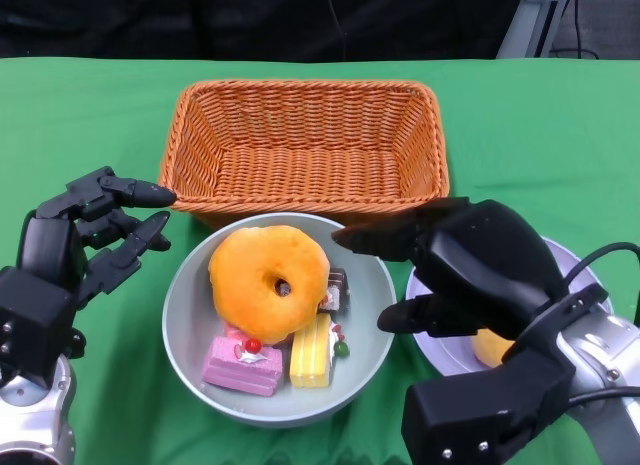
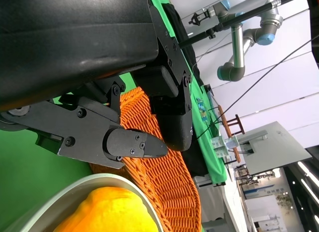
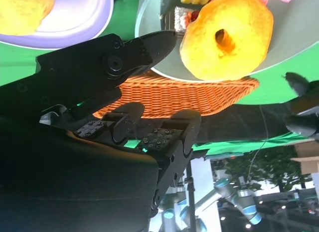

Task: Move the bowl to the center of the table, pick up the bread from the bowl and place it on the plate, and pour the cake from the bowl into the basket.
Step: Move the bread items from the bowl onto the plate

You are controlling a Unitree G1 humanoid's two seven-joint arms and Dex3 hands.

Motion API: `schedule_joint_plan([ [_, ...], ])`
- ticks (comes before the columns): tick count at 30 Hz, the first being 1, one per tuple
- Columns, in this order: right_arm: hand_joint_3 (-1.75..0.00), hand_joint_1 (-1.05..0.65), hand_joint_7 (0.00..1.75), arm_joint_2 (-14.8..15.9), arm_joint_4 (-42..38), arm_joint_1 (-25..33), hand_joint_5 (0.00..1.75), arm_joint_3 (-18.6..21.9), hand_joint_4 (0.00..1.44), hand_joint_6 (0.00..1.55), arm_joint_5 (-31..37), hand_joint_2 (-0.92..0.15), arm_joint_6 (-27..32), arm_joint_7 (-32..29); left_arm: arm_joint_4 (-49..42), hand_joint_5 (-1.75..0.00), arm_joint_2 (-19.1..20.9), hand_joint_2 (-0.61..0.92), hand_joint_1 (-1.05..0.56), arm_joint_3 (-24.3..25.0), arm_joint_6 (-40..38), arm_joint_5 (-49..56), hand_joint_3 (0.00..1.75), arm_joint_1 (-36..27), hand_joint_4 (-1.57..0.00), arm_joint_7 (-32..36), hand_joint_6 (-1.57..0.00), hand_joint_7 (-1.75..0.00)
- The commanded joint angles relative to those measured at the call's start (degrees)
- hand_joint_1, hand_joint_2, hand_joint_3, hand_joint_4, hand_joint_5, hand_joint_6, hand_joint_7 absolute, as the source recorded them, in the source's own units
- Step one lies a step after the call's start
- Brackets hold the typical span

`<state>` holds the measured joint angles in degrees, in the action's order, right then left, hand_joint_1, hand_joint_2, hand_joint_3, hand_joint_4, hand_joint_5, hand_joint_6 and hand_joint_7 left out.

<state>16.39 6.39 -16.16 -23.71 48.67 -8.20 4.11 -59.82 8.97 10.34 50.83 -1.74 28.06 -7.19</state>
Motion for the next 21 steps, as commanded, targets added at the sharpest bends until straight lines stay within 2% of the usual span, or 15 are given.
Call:
schedule_joint_plan([
  [1,0.0,-0.61,0.0,0.53,-1.95,-1.73,0.02,-0.63,0.68,0.66,0.45,-0.82,-1.55,-0.81,0.67,-1.22,0.56,0.92,-0.26,0.25,-0.05,-0.06,0.27,-0.79,-0.82,1.29,-0.82,-0.87],
  [16,0.0,-0.6,0.01,0.19,-11.92,-6.75,0.02,-5.87,0.71,0.7,7.77,-0.8,-6.37,-8.97,1.55,-1.22,0.11,0.92,-0.24,0.54,0.35,-0.65,0.28,-0.86,-0.82,2.05,-0.83,-0.87],
  [21,0.0,-0.6,0.0,-0.22,-14.88,-7.97,0.01,-7.84,0.71,0.7,10.36,-0.81,-6.11,-11.33,2.17,-1.23,0.05,0.92,-0.25,0.42,0.52,-0.2,0.28,-1.05,-0.84,2.97,-0.83,-0.87],
])
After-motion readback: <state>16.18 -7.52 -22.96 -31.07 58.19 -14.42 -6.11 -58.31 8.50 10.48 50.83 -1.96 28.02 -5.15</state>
